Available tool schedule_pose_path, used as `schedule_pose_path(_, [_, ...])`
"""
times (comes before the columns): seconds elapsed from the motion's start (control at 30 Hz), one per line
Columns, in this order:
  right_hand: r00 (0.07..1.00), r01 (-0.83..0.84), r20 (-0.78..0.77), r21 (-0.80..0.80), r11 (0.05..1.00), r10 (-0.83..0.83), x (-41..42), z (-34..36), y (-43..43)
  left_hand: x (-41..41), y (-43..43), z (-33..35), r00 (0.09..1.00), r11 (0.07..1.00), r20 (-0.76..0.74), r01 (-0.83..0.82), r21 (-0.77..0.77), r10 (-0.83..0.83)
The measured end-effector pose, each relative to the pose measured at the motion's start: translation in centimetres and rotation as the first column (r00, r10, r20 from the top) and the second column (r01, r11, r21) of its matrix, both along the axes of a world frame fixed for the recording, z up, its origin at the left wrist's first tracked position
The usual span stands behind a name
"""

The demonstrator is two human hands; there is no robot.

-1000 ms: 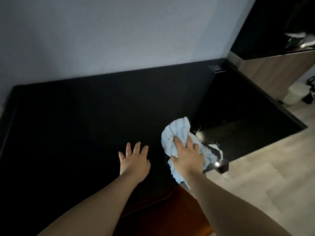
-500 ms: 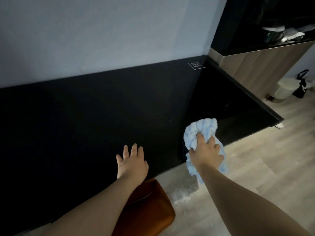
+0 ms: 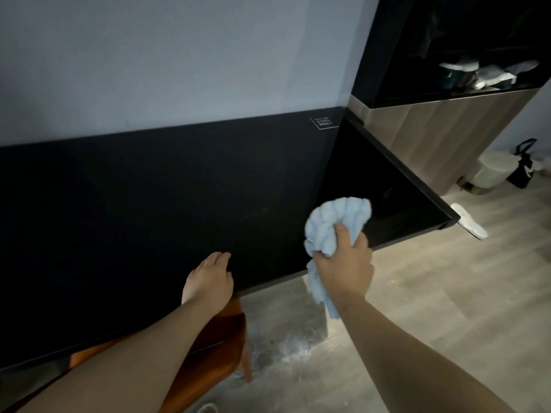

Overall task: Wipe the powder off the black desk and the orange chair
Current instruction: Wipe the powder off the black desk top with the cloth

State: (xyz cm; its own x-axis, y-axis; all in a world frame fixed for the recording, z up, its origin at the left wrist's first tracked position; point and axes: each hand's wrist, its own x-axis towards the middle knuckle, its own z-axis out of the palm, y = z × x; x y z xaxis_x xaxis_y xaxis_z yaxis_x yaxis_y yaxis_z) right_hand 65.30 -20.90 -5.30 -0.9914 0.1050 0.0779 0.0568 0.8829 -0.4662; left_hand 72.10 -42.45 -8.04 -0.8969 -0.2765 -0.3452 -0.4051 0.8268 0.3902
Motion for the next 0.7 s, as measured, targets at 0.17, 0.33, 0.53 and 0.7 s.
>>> schedule_pose_path(0.17, [0.963,-0.264,-0.027,0.062,0.962,0.266,0.1,0.1,-7.4,0.6,-2.3,0.9,0.976,0.981,-0.098,-0.188,0.053,0.193])
schedule_pose_path(0.33, [0.887,-0.452,-0.055,0.108,0.885,0.459,0.4,0.1,-16.0,0.9,-7.2,0.8,0.908,0.917,-0.13,-0.395,0.056,0.399])
schedule_pose_path(0.53, [0.783,-0.621,0.039,0.103,0.777,0.621,-0.2,-0.8,-25.7,-0.4,-13.4,0.8,0.826,0.843,-0.168,-0.521,0.137,0.538])
schedule_pose_path(0.7, [0.695,-0.719,0.19,0.205,0.665,0.693,-2.0,-2.3,-30.7,-2.4,-17.6,0.7,0.797,0.815,-0.171,-0.562,0.139,0.579])
